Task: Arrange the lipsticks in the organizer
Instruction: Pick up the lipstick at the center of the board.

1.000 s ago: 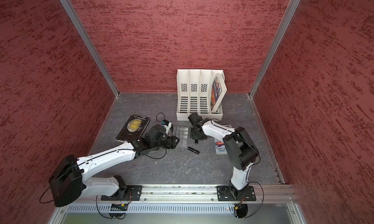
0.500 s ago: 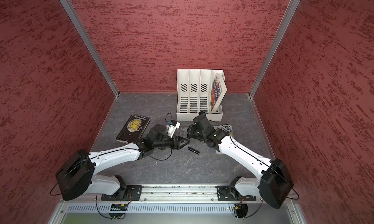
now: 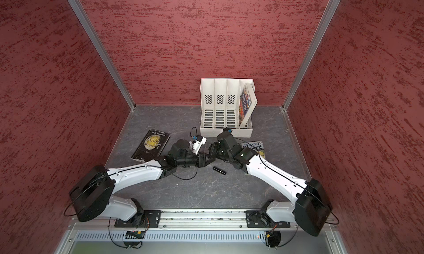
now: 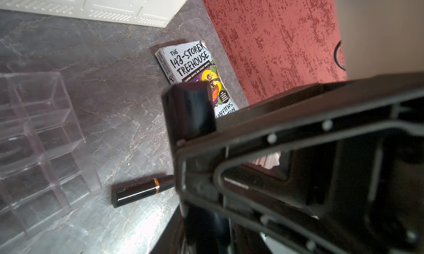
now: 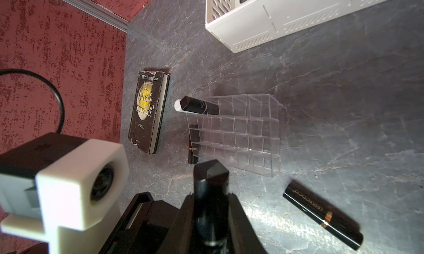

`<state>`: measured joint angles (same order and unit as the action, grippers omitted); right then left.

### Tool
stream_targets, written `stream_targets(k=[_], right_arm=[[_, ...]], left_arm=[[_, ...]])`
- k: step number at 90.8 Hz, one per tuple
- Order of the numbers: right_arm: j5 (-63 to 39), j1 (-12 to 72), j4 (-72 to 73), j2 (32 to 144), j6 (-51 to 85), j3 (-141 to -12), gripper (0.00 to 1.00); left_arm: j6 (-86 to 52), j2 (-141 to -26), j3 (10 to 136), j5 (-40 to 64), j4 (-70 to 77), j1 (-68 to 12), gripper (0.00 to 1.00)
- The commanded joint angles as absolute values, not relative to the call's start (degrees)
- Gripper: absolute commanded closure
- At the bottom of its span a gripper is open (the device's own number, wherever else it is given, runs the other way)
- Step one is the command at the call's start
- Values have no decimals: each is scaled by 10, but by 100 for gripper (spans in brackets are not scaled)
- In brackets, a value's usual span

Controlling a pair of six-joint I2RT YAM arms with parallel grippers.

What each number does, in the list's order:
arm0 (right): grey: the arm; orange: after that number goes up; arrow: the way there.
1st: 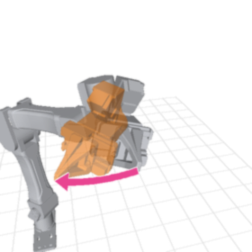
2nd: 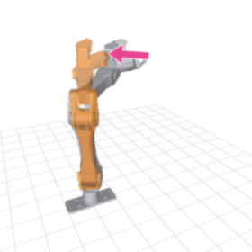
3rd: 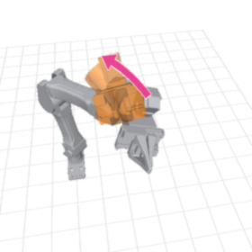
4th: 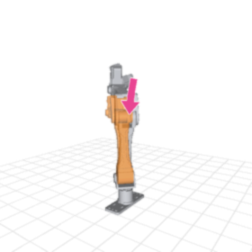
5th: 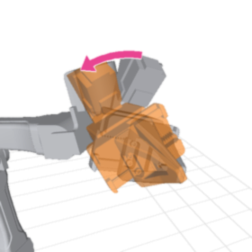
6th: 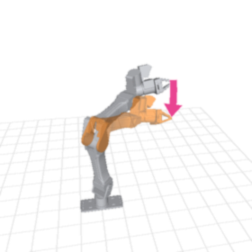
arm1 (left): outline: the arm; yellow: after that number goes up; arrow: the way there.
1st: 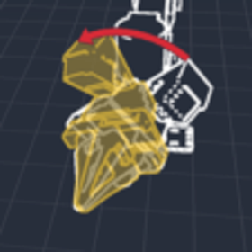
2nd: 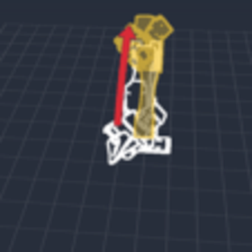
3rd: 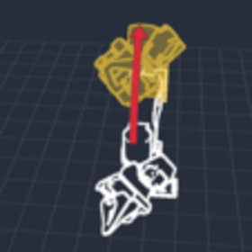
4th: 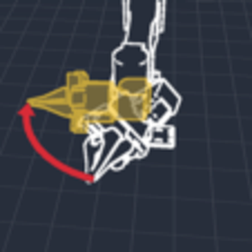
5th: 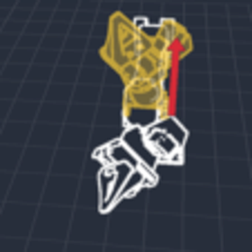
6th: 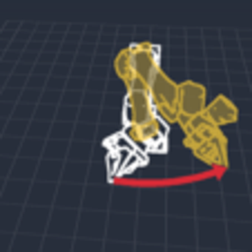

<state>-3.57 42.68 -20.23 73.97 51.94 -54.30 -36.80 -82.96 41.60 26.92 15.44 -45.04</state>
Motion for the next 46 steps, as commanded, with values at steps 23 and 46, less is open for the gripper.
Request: stream_targets(k=[23, 46], right_arm=[[-148, 388, -216, 716, 504, -558, 57], [-419, 274, -238, 690, 439, -572, 40]], left_arm=[[-277, -806, 415, 266, 153, -439, 89], [-113, -774, 379, 288, 191, -452, 95]])
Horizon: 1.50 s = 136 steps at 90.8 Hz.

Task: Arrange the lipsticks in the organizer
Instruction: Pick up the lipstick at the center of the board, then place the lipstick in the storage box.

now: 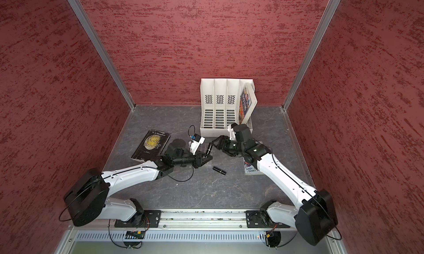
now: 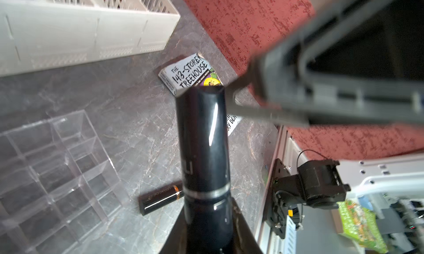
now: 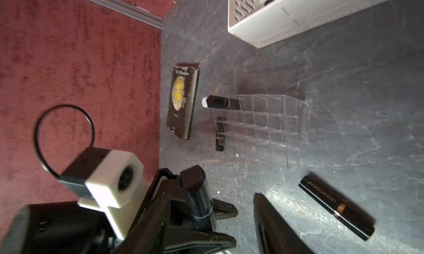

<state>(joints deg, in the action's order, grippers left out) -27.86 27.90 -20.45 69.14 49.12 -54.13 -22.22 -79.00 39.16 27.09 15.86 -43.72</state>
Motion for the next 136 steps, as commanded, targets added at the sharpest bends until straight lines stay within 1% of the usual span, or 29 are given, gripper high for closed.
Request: stream_targets(k=[1, 12, 31, 49, 62, 67, 70, 72, 77, 81, 84, 87, 93, 98, 103, 107, 113, 124, 136], right_arm=[[-420, 274, -246, 690, 434, -575, 40], [-409, 274, -298, 694, 392, -607, 47], [-408, 275, -289, 710, 399, -612, 59], [-382, 280, -307, 731, 383, -623, 61], [-367, 285, -300, 745, 387, -625, 73], [-359, 287, -288, 749, 392, -624, 77], [-352, 287, -278, 752, 397, -623, 79], [-348, 287, -271, 754, 401, -622, 80], [-330, 287, -253, 760, 412, -622, 82], [-308, 287, -241, 766, 419, -624, 83], [-288, 287, -228, 773, 424, -627, 83], [-260, 288, -215, 779, 430, -627, 83], [-196, 303, -197, 796, 426, -631, 84], [-102, 333, -202, 819, 402, -649, 85], [-13, 378, -202, 852, 375, -667, 85], [50, 407, -189, 873, 359, -681, 85], [117, 433, -171, 907, 340, -698, 87], [188, 472, -149, 955, 298, -730, 88], [213, 488, -141, 1003, 278, -755, 89]], left_arm=[[-108, -773, 379, 288, 190, -453, 95], [-92, -771, 376, 285, 195, -459, 95], [-93, -774, 380, 281, 200, -461, 95], [-92, -774, 385, 281, 193, -461, 95], [-95, -775, 389, 280, 189, -461, 93], [-98, -774, 390, 279, 186, -461, 89], [-102, -771, 392, 274, 182, -461, 82], [-106, -768, 394, 270, 176, -460, 75], [-120, -759, 400, 246, 145, -456, 48], [-135, -745, 406, 223, 106, -447, 32], [-146, -732, 408, 202, 73, -435, 23], [-156, -715, 410, 176, 35, -420, 18], [-184, -681, 413, 114, -42, -374, 16], [-211, -654, 413, 62, -110, -323, 16], [-230, -629, 412, 38, -157, -271, 16], [-229, -611, 409, 24, -178, -249, 17], [-221, -584, 400, 2, -183, -240, 17], [-225, -568, 384, -6, -172, -236, 18], [-238, -588, 373, 12, -160, -237, 18]])
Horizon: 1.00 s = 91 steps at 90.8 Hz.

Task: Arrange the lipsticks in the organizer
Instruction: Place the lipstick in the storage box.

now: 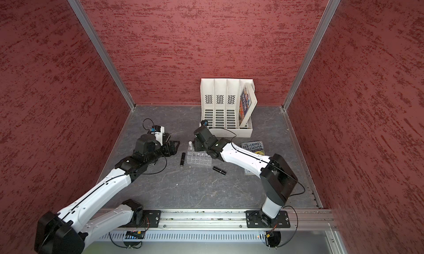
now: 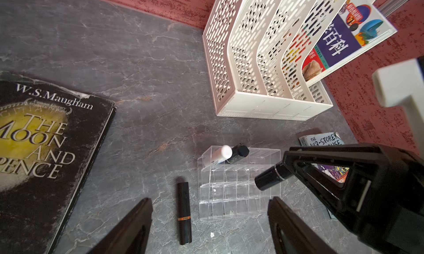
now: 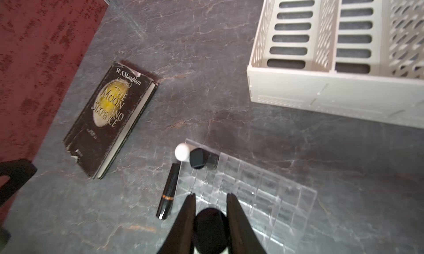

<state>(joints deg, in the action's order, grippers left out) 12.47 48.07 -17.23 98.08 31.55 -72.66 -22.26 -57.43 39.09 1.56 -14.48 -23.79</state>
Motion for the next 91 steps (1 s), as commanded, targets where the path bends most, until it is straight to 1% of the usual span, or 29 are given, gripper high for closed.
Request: stream_targets(k=[1, 34, 57, 62, 71, 75, 91], right_arm=[[214, 489, -140, 1006, 277, -755, 89], [246, 489, -123, 1071, 241, -788, 91], [251, 489, -107, 1079, 242, -773, 91], [245, 489, -108, 1081, 242, -772, 88], [229, 489, -115, 1077, 247, -773, 75], [226, 489, -121, 1073, 249, -774, 71], [223, 488, -137, 1073, 254, -779, 62]], left_arm=[[-239, -588, 372, 13, -159, -237, 18], [-243, -595, 360, 32, -140, -237, 19], [-248, -595, 357, 38, -134, -238, 20], [-249, -598, 357, 41, -131, -239, 20], [-250, -604, 360, 43, -131, -244, 20], [-251, -605, 360, 43, -130, -246, 21], [-252, -610, 360, 41, -124, -255, 21]])
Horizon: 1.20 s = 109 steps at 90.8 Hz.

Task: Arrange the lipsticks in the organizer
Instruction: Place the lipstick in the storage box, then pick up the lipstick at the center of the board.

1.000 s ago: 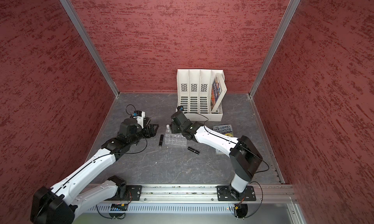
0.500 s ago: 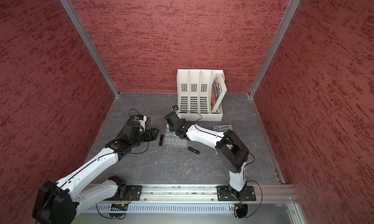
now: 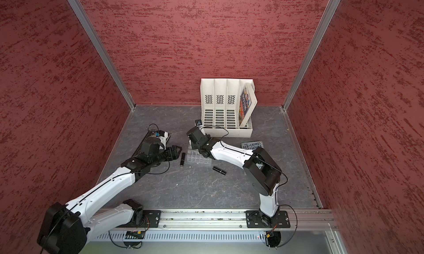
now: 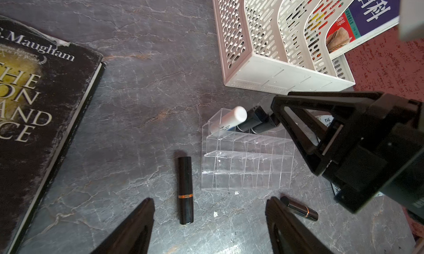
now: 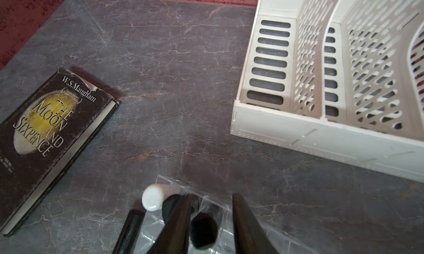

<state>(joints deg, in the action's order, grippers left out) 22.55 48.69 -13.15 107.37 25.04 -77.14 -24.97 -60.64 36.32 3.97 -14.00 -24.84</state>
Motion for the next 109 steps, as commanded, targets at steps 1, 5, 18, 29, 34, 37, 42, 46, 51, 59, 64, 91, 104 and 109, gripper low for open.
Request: stream_targets(k=[1, 5, 18, 29, 34, 37, 42, 46, 51, 59, 64, 91, 104, 109], right_arm=[[223, 489, -137, 1073, 255, -778, 62], [220, 488, -141, 1072, 259, -778, 60], [198, 482, -175, 1025, 280, -763, 58], [153, 450, -226, 944, 312, -705, 58], [118, 430, -248, 906, 319, -664, 58], [94, 419, -259, 885, 319, -638, 58], [49, 404, -283, 849, 310, -602, 57], [26, 397, -309, 828, 297, -580, 57], [8, 393, -341, 804, 273, -555, 55], [-10, 392, -391, 798, 234, -538, 48], [-30, 392, -407, 806, 216, -534, 43], [-81, 403, -380, 873, 198, -536, 40], [-87, 416, -369, 913, 183, -550, 40], [-88, 419, -366, 925, 180, -555, 40]], left_arm=[[-253, -610, 360, 41, -124, -255, 21], [-252, -610, 360, 41, -125, -257, 21], [-249, -607, 365, 38, -133, -262, 21], [-226, -611, 376, 14, -141, -296, 21], [-215, -619, 383, -7, -141, -323, 21], [-211, -625, 386, -19, -140, -340, 20], [-210, -640, 392, -30, -135, -369, 20], [-213, -651, 395, -36, -129, -392, 20], [-223, -671, 399, -40, -118, -416, 20], [-241, -702, 405, -37, -98, -445, 20], [-248, -721, 412, -34, -89, -457, 20], [-275, -756, 427, -26, -90, -471, 20], [-274, -759, 431, -25, -95, -470, 20], [-274, -762, 435, -25, -95, -470, 20]])
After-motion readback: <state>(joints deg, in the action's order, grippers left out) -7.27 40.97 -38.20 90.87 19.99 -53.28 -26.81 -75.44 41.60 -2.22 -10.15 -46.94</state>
